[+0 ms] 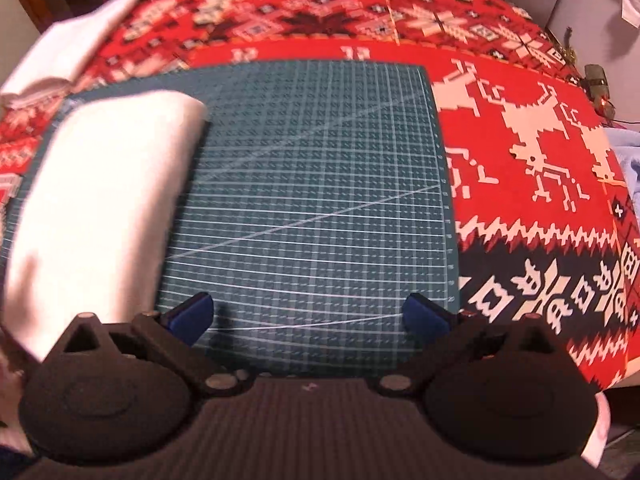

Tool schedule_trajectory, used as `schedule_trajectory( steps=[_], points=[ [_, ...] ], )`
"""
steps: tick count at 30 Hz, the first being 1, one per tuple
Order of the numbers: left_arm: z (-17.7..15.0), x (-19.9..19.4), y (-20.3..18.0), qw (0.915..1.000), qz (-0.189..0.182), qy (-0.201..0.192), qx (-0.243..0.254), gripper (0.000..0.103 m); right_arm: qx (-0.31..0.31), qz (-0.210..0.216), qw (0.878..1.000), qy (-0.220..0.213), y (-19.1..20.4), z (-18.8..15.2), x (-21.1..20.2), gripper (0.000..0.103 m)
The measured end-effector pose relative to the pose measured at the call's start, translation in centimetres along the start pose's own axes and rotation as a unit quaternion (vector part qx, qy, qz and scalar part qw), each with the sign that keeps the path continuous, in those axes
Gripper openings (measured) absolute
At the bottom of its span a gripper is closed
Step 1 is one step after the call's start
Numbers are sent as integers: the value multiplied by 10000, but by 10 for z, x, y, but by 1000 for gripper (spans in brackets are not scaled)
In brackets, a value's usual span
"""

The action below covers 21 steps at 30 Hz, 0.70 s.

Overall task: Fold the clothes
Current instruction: 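Open both grippers and move them to the folded vest's end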

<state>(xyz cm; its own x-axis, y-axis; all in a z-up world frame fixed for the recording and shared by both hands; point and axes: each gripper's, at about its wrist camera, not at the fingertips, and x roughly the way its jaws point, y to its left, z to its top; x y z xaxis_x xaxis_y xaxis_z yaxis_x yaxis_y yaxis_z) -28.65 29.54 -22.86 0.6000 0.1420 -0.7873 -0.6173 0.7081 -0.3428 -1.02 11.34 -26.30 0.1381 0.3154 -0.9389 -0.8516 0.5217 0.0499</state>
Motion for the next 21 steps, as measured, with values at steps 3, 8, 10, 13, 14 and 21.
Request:
schedule_trajectory(
  steps=[3, 8, 10, 13, 14, 21],
  points=[
    [10, 7, 9, 9998, 189, 97, 36, 87, -257, -141, 9996, 55, 2, 0, 5, 103],
    [26, 18, 5, 9986, 421, 149, 284, 85, -609, -84, 9981, 64, 1, 1, 7, 103],
    [32, 24, 1, 9983, 390, 219, 378, 85, -732, -53, 9973, -43, 1, 0, 6, 103],
    [40, 31, -3, 9986, 233, 278, 389, 78, -867, 13, 9958, -300, 0, -10, 3, 103],
    [43, 32, -4, 9987, 177, 280, 377, 75, -910, 46, 9956, -214, 1, -8, 3, 103],
    [56, 45, -6, 9983, -302, 477, 169, 43, -512, 836, 9948, -288, -1, 26, -15, 65]
  ],
)
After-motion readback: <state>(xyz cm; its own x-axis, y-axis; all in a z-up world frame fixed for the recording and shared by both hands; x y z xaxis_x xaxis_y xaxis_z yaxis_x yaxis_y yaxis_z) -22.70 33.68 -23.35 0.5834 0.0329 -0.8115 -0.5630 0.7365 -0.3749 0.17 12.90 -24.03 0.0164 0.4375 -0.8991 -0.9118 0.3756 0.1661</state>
